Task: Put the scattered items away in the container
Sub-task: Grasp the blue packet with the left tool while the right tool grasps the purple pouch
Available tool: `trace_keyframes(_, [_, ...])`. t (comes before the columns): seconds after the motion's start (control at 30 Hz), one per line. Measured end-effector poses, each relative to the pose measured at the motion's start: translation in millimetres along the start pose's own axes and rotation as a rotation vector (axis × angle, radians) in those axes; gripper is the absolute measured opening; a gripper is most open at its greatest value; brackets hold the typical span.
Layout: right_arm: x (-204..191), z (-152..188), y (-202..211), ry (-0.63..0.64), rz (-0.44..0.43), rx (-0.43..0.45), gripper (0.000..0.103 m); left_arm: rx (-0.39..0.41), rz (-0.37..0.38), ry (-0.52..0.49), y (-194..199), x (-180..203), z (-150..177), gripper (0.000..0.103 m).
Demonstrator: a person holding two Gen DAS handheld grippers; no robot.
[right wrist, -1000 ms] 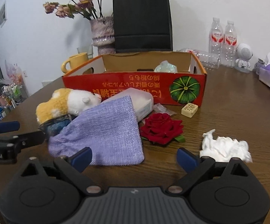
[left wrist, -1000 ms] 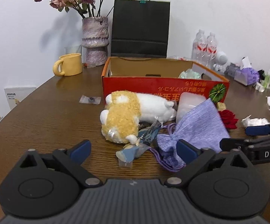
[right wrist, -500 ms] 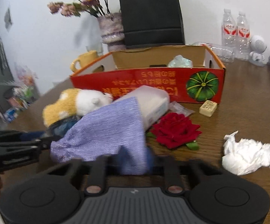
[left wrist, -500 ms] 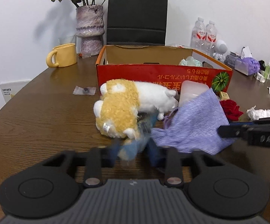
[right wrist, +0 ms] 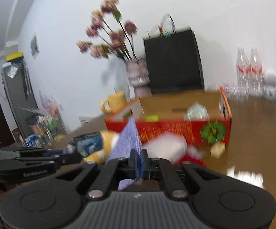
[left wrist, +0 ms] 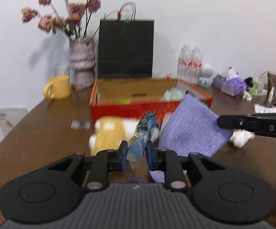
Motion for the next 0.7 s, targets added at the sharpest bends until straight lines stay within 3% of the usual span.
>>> trace_keyframes(0.23, [-7, -65, -3, 0.064, -0.003, 0.131, 0.001, 0.069, 0.031, 0.014, -13, -4, -59, 0.021])
trace_keyframes(0.33, [-3, -85, -13, 0.077, 0.019, 0.151, 0.001, 0.072, 0.031, 0.031, -24, -9, -68, 0.021])
trace_keyframes(0.4, [4, -85, -23, 0.060, 0.020, 0.105, 0.004, 0.044, 0.044, 0.041, -30, -10, -59, 0.022])
trace_keyframes(0.57, [35, -38, -35, -0.021, 0.107, -0.078, 0.048, -0.085, 0.067, 0.061, -43, -12, -10, 0.022])
trace_keyframes(0.7, [52, 5, -29, -0.077, 0.210, -0.192, 0.054, -0.138, 0.074, 0.098, -40, -14, 18, 0.023])
Point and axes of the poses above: each gripper's, at about its wrist camera, not at the fingertips, and y roughly against the way its jaws point, x to its right, z to its underside, the point moved 5 cm from there along -y, roughly the way its jaws point, and after that the axes turned 1 degree about -y, right-handed, at the moved point
